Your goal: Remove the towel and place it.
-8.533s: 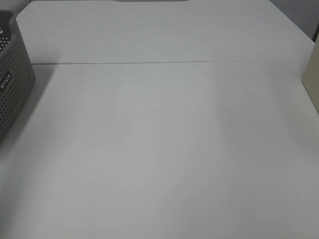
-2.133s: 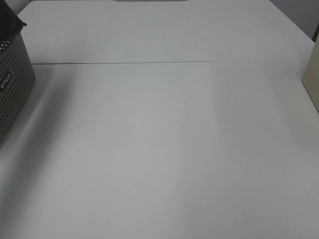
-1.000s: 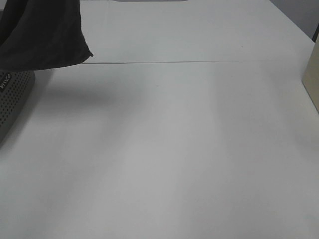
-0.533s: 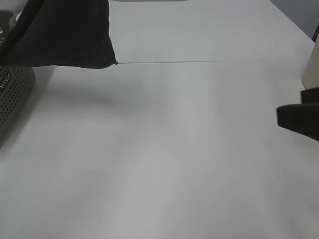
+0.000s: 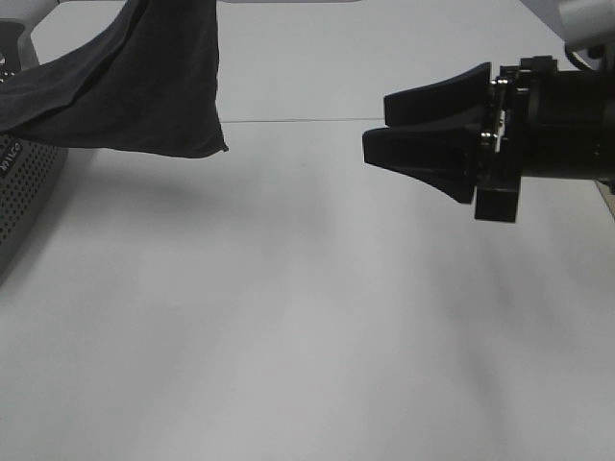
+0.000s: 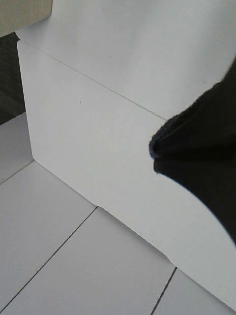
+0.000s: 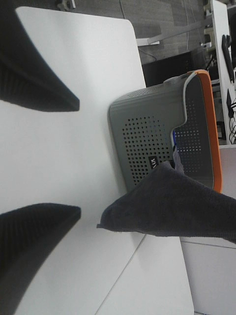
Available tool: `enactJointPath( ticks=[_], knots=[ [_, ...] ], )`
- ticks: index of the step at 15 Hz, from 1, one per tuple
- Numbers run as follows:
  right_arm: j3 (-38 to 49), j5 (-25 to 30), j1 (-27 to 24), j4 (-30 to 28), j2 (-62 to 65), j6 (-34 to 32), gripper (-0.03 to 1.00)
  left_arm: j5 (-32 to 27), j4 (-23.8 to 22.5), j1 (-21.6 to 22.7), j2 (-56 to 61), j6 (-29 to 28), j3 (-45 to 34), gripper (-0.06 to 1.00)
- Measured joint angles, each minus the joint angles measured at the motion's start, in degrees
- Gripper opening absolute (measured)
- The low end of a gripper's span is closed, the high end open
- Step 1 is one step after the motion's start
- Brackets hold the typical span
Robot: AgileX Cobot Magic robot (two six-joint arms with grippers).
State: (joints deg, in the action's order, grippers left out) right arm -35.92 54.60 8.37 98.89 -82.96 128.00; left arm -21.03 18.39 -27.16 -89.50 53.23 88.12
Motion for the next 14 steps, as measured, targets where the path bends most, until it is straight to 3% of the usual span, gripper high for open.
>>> enactJointPath(
  ticks=[3,5,8,14],
  knots=[
    [-10.66,6.02,0.63,0.46,-11.8,0.06,0.55,-0.4,2.52,0.0,1.72,2.41,0.0,0.0],
    [-16.39,6.36,3.9,0.74,-17.88,-0.34,0.55,-2.69,2.86,0.0,2.64,2.69,0.0,0.0],
    [-23.84,1.83,9.4,0.74,-24.58,-1.95,0.55,-4.41,2.86,0.0,2.69,2.86,0.0,0.0],
    [-32.43,-1.03,12.09,0.74,-34.84,-11.92,0.55,-4.47,2.92,0.0,2.75,2.92,0.0,0.0]
  ],
)
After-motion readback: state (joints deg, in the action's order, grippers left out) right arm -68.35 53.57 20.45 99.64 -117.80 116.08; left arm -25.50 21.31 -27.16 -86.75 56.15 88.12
